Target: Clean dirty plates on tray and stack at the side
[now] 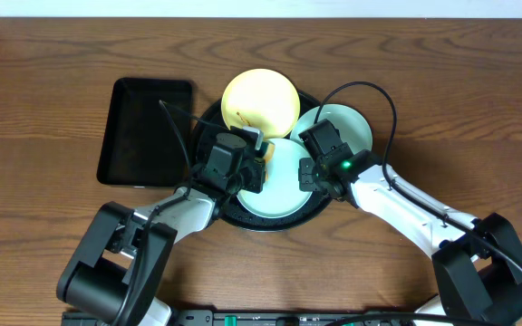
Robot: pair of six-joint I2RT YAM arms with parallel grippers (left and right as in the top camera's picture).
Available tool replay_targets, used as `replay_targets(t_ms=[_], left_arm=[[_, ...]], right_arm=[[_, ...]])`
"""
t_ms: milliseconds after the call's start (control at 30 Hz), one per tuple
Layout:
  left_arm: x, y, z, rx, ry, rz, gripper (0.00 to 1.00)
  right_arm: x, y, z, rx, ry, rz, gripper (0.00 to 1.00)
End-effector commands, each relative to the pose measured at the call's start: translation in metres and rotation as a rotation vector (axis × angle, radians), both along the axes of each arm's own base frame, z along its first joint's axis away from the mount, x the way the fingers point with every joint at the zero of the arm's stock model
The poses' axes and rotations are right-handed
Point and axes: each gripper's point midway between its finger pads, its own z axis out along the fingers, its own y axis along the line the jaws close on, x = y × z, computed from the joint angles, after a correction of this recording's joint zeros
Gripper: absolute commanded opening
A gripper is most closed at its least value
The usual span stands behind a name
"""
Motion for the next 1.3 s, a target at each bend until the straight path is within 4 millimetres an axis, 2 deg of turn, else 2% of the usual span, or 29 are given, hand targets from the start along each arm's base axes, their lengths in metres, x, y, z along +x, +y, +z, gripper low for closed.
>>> replay_targets(t_ms=[0,200,400,467,633,767,833,933,1100,1267], left_arm=[[-0.003,0.002,-0.012,0.010,0.022,0.007,0.07],[0.003,-0.001,-0.005,-0.006,-0.012,0.007,0.08],[0.019,-0.008,0.015,-0.052,-0.111,0.007,0.08],[0.028,-0.012,0.028,-0.074,-0.176,0.007,0.08],[0.051,-0.019,0.075,-0.157,-0.375,0.009,0.08],[0.056,-0.018,0.114,-0.204,-0.473,0.018,0.08],[0.054,-0.016,0.123,-0.207,-0.480,0.020,0.08],[0.046,-0.013,0.111,-0.172,-0.406,0.019,0.08],[0.027,-0.004,0.068,-0.090,-0.229,0.017,0.08],[0.019,-0.001,0.050,-0.058,-0.163,0.018,0.07]], right_arm=[[0.003,0.008,0.010,0.029,-0.017,0.007,0.01],[0.003,0.008,0.010,0.029,-0.017,0.007,0.02],[0.003,0.007,0.009,0.028,-0.015,0.007,0.01],[0.002,0.008,0.009,0.030,-0.012,0.008,0.01],[0.003,0.008,0.010,0.031,-0.014,0.008,0.01],[0.007,0.011,0.012,0.044,-0.035,0.008,0.01],[0.008,0.011,0.013,0.047,-0.039,0.008,0.01],[0.008,0.011,0.013,0.046,-0.039,0.008,0.01],[0.008,0.011,0.013,0.047,-0.039,0.008,0.01],[0.008,0.011,0.013,0.047,-0.039,0.009,0.01]])
